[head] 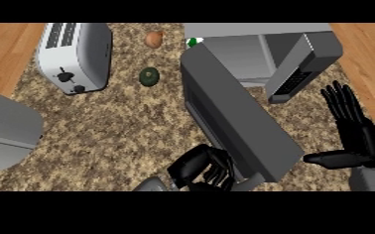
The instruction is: Pick up the milk, place it into the microwave and close the microwave
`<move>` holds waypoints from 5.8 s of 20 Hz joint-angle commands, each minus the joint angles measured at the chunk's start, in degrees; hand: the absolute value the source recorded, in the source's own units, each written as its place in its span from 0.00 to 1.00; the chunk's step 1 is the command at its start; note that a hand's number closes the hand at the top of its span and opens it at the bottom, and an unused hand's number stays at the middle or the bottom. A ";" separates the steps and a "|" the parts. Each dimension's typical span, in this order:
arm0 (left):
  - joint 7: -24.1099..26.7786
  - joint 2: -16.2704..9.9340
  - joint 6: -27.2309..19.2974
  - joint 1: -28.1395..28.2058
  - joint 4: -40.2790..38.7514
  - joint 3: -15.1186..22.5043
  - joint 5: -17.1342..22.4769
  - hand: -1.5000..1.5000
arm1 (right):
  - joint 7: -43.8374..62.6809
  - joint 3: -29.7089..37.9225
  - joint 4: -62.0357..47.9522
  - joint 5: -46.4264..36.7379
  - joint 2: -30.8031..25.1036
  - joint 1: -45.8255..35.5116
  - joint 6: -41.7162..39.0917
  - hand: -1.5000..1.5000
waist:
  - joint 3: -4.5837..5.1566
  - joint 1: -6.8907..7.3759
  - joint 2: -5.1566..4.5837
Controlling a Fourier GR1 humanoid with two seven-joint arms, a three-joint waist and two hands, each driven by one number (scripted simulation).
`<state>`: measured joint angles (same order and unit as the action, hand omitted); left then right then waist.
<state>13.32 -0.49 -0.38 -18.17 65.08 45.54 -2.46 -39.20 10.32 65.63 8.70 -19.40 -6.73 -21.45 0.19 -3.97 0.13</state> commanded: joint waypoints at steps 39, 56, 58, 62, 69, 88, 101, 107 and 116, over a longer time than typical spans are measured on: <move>10.28 0.49 -33.08 -33.90 -16.19 -3.35 45.77 1.00 | 21.08 -2.30 20.65 25.46 -10.33 -5.43 -19.40 0.00 | 0.16 -14.96 -4.29; 17.59 0.49 -30.83 -36.49 -21.70 -4.04 52.30 1.00 | 24.94 -1.84 22.34 31.28 -13.24 -9.22 -20.02 0.00 | 0.07 -16.68 -5.21; 18.84 0.49 -31.04 -35.99 -22.04 -4.12 53.05 1.00 | 25.52 -1.76 22.23 31.70 -13.50 -9.12 -19.73 0.00 | 0.09 -16.68 -5.21; 19.77 0.49 -30.38 -36.22 -22.96 -3.27 53.75 1.00 | 26.24 -1.24 21.96 32.81 -14.26 -9.92 -19.48 0.00 | -0.01 -16.76 -5.50; 22.02 0.49 -30.12 -36.67 -23.71 -2.98 55.36 1.00 | 27.75 -0.98 21.90 34.74 -15.53 -10.43 -19.59 0.00 | -0.03 -16.93 -5.52; 25.68 0.49 -30.58 -38.30 -24.98 -1.60 59.25 1.00 | 30.88 -2.70 22.51 40.59 -17.75 -12.65 -22.83 0.00 | -0.11 -17.12 -6.01; 28.13 0.49 -30.62 -38.14 -25.79 -0.26 61.73 1.00 | 32.60 -2.70 21.95 43.53 -20.30 -13.10 -24.78 0.00 | -0.12 -17.54 -6.10; 29.74 0.49 -28.98 -38.87 -25.86 0.86 61.78 1.00 | 33.01 -3.40 22.00 45.24 -20.65 -13.54 -26.13 0.00 | -0.11 -17.01 -6.23; 24.38 0.49 -34.36 -38.59 -31.58 4.89 62.14 1.00 | 33.63 -4.41 22.22 49.83 -21.39 -13.60 -28.51 0.00 | -0.37 -16.16 -5.47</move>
<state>41.77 0.05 -33.21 -55.84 39.84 51.68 57.65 -6.05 6.70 87.63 57.09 -40.57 -20.70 -49.01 -0.35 -20.39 -4.82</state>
